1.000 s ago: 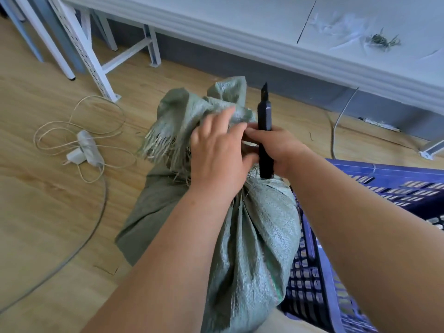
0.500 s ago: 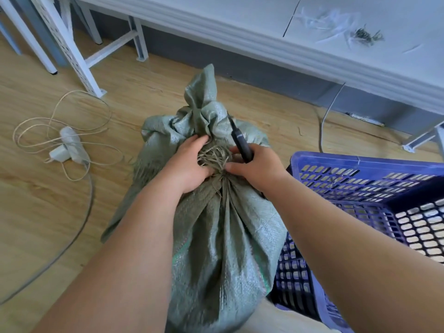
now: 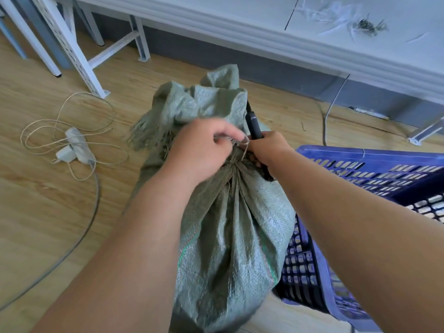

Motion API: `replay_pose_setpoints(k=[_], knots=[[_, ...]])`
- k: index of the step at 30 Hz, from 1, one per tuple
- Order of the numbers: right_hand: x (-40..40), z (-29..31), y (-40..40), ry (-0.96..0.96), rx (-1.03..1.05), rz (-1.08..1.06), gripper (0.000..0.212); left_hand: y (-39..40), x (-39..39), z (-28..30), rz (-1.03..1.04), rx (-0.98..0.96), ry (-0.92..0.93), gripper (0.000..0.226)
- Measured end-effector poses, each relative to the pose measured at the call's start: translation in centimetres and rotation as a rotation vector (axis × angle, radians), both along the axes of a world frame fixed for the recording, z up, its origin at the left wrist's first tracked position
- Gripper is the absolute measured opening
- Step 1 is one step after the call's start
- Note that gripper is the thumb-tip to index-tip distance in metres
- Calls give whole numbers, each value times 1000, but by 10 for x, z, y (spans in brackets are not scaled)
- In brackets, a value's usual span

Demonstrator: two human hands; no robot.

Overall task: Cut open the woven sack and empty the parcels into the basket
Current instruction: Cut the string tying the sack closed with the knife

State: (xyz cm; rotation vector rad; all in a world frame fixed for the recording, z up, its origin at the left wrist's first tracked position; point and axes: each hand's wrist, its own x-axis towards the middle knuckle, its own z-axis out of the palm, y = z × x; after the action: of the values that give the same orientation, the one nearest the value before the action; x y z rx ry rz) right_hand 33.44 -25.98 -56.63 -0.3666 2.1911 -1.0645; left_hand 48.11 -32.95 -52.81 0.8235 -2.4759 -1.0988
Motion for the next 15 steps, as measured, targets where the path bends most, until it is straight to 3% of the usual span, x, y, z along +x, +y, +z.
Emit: replay_pose_setpoints(k=[2,5,7,11,15], knots=[[-1,3,2,-100,1,-50,23,3,-4,-24,-121,-47,-145,31],[-6,0,5,-153,32,-109,31,6,-10,-48,-159,-72,-274,73],[-11,-3,7,-167,56,-121,33,10,-15,-54,-139,-68,-262,87],[-16,-6,14,-262,17,-71,28,11,-21,-58,-84,-84,-298,100],[-17,-4,28,-236,-127,-68,12,9,-23,-66,-59,-42,-391,102]])
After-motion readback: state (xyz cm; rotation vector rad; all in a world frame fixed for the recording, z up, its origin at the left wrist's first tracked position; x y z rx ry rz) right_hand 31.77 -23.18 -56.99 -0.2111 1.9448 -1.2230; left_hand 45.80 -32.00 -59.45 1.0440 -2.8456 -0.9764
